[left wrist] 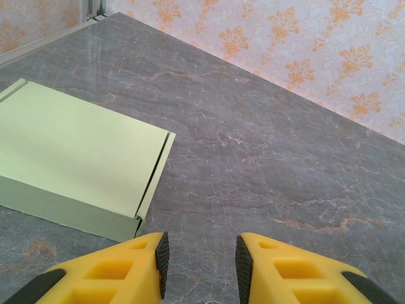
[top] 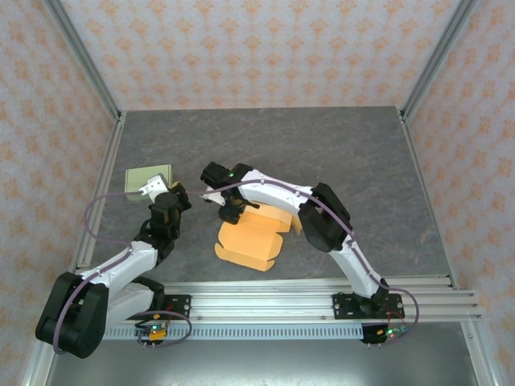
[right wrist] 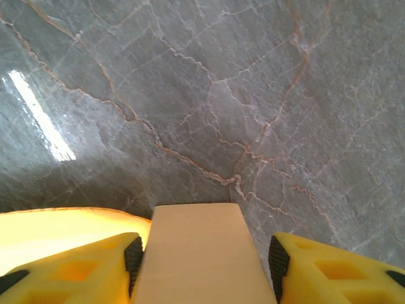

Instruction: Fold the paper box

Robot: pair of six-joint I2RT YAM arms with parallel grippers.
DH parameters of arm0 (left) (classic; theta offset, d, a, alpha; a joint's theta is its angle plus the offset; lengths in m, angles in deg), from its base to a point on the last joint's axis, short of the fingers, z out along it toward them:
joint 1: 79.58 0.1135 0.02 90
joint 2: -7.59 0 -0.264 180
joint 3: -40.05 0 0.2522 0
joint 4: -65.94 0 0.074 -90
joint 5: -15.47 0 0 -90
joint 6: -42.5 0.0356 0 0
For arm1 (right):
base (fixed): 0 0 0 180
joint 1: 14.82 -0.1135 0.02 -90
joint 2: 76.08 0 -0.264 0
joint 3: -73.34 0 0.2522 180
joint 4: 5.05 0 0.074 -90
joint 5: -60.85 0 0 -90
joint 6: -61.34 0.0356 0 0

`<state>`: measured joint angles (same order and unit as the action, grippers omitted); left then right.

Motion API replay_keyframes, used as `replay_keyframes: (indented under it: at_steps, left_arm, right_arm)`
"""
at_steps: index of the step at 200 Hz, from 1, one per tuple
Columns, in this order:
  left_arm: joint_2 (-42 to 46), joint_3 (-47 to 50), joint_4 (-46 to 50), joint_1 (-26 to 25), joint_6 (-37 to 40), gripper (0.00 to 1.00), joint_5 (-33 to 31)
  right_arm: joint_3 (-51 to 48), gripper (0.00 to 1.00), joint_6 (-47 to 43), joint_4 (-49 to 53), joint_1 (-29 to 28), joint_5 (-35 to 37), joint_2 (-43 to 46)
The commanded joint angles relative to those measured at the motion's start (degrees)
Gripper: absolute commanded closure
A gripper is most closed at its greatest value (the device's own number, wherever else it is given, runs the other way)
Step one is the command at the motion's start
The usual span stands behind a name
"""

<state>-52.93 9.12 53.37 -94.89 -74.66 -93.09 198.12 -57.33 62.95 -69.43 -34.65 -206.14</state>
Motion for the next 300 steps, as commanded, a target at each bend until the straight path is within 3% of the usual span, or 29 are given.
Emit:
replay_keyframes:
  at_steps: [1,31,66,109,139,147,161,178,223,231,233,236,266,300]
  left_arm:
    - [0.5,0.7,1.3,0.5,-0.1,0.64,-2.7]
    - [0.4,0.8,1.4,0.5,-0.3,0.64,-3.3]
    - [0.2,1.0,1.0,0.5,-0.7,0.64,-3.2]
    - [0.2,1.8,-1.7,0.5,0.1,0.63,-0.9]
    - [-3.7,2.6,-13.9,0.5,6.4,0.50,15.0]
    - [-5.6,2.4,-17.3,0.5,7.3,0.46,19.6]
    - [-7.9,0.6,-18.3,0.3,8.2,0.40,25.4]
    - [-9.4,-0.9,-18.3,-0.1,9.1,0.38,28.4]
    - [-14.2,-3.1,-22.7,-2.4,13.3,0.25,32.3]
    - [-14.8,-3.6,-22.9,-2.9,13.9,0.16,34.0]
    - [-14.9,-3.9,-22.6,-2.9,13.9,0.05,34.4]
    - [-14.8,-4.4,-21.6,-3.1,14.0,0.01,35.4]
    - [-15.5,-12.8,-7.5,-3.7,21.6,0.00,51.3]
    - [-18.1,-8.8,-16.5,-4.8,27.8,0.00,55.7]
  right_arm:
    - [-0.7,0.47,-0.6,2.0,-0.3,3.6,-0.3]
    - [-0.3,0.55,-0.4,2.3,-0.3,4.8,-0.2]
    - [-0.4,0.55,-1.5,3.3,-0.3,4.7,0.3]
    - [-4.3,0.57,-10.2,2.2,-0.2,1.7,3.6]
    - [-10.3,0.59,-17.2,-2.8,1.4,-2.3,8.9]
    - [-11.7,0.64,-20.0,-3.2,2.1,-4.6,10.4]
    - [-15.8,0.65,-27.0,-3.7,2.7,-8.8,14.0]
    - [-21.5,0.65,-33.8,-5.8,3.6,-11.7,18.1]
    - [-29.1,0.65,-39.8,-10.0,6.9,-12.9,25.7]
    - [-30.7,0.65,-41.6,-11.1,7.6,-13.7,27.4]
    - [-30.9,0.65,-42.0,-11.4,7.9,-14.1,27.8]
    - [-31.4,0.65,-42.5,-11.7,8.2,-14.5,28.4]
    - [-34.1,0.65,-48.5,-14.0,12.3,-20.4,33.3]
    - [-33.8,0.64,-51.9,-12.0,15.4,-22.7,35.7]
